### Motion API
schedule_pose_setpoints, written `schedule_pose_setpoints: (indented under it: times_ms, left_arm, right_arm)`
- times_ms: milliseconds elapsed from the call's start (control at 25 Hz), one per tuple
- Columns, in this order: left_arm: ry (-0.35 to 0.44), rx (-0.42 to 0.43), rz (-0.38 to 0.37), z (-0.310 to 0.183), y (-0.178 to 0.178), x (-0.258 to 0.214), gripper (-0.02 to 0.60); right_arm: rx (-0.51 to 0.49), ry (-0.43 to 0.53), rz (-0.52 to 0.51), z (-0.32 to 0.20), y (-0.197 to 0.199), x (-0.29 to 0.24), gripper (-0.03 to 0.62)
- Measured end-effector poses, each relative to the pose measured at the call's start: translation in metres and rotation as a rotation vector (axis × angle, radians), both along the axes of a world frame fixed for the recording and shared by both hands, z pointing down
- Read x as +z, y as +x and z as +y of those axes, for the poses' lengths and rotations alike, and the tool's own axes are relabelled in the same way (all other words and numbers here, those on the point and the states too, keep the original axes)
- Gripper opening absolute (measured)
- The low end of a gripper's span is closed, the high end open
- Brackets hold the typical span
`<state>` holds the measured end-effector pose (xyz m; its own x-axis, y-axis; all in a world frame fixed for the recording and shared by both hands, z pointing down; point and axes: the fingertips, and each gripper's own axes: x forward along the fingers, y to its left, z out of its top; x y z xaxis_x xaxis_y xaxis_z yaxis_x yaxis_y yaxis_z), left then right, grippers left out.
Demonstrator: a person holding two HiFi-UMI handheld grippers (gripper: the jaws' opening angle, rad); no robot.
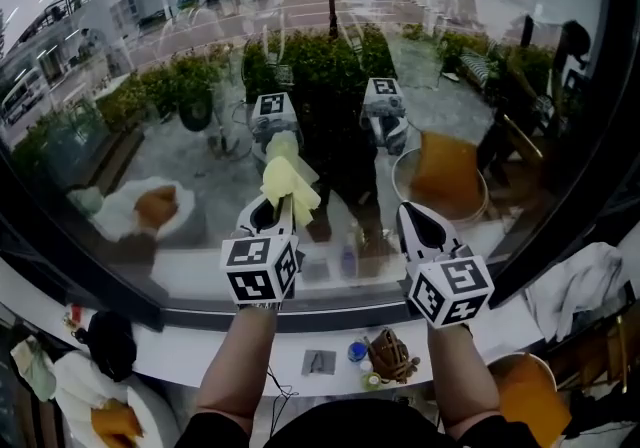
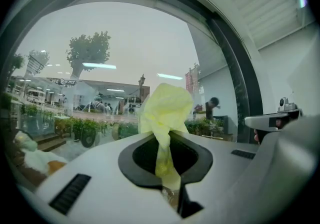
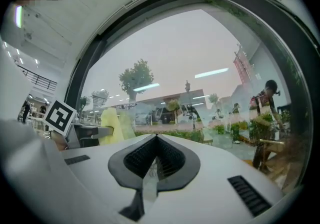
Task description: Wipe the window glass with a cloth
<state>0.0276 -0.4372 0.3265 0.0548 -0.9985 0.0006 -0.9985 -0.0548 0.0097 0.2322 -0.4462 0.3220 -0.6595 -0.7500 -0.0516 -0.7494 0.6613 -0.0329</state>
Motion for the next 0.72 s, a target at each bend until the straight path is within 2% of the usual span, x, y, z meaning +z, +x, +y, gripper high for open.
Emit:
schedule_pose_setpoints:
  times_ms: [200, 320, 400, 560, 720]
  left_arm:
    - [-0.004, 0.046, 0.011, -0.003, 0.016, 0.003, 0.031]
    - [-0.021, 0.098, 0.021, -0.018, 0.06, 0.008, 0.031]
    - [-0.018, 0.1, 0.011, -0.027, 0.087, 0.008, 0.031]
    - [-0.017, 0.117, 0.006, -0.031, 0.109, 0.002, 0.031]
    - [-0.019, 0.144, -0.009, -0.052, 0.165, 0.003, 0.031]
  right_arm:
    - [0.033, -0.004, 0.01, 0.006, 0.015, 0.002, 0.026]
    - [0.052, -0.009, 0.011, 0.001, 0.049, 0.005, 0.026]
    - [0.065, -0.012, 0.007, -0.005, 0.075, 0.006, 0.026]
    - [0.1, -0.011, 0.001, -0.004, 0.102, -0.001, 0.026]
    - [0.117, -0.011, -0.012, -0.021, 0.153, 0.003, 0.026]
